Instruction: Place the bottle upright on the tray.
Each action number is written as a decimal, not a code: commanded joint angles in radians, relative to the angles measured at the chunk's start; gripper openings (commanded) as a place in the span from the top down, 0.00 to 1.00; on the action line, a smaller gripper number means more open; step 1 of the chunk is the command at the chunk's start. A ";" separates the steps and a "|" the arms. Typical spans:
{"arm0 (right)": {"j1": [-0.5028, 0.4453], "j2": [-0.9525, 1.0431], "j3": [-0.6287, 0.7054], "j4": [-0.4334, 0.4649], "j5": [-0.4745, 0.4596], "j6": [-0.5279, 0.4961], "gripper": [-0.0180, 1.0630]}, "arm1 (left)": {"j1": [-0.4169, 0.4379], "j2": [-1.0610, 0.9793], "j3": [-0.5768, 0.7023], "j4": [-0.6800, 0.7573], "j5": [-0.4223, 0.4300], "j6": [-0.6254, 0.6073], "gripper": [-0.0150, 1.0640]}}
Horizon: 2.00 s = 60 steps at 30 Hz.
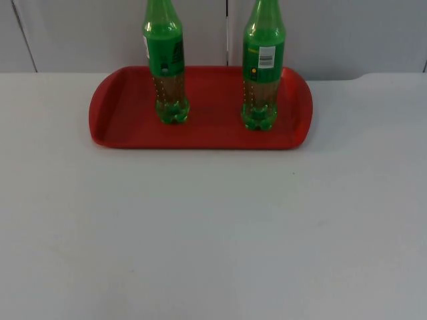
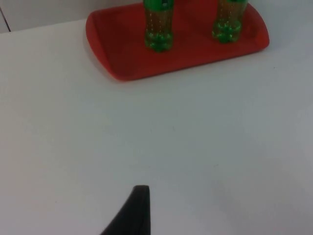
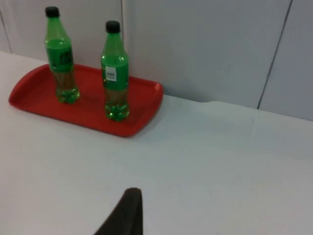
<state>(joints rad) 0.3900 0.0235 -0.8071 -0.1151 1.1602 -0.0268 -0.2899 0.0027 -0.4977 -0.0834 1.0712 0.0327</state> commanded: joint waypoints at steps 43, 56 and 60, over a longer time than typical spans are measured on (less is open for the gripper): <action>0.004 -0.024 0.291 0.021 -0.077 0.165 0.01 | 0.207 -0.003 0.004 0.002 0.001 -0.003 0.01; 0.004 -0.024 0.291 0.013 -0.079 0.147 0.01 | 0.334 -0.003 0.004 0.002 0.001 -0.003 0.01; 0.004 -0.024 0.291 0.013 -0.079 0.147 0.01 | 0.342 -0.003 0.004 0.002 0.001 -0.003 0.01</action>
<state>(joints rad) 0.3900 0.0027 -0.5175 -0.0974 1.0852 0.1311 0.0490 0.0027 -0.4977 -0.0818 1.0712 0.0327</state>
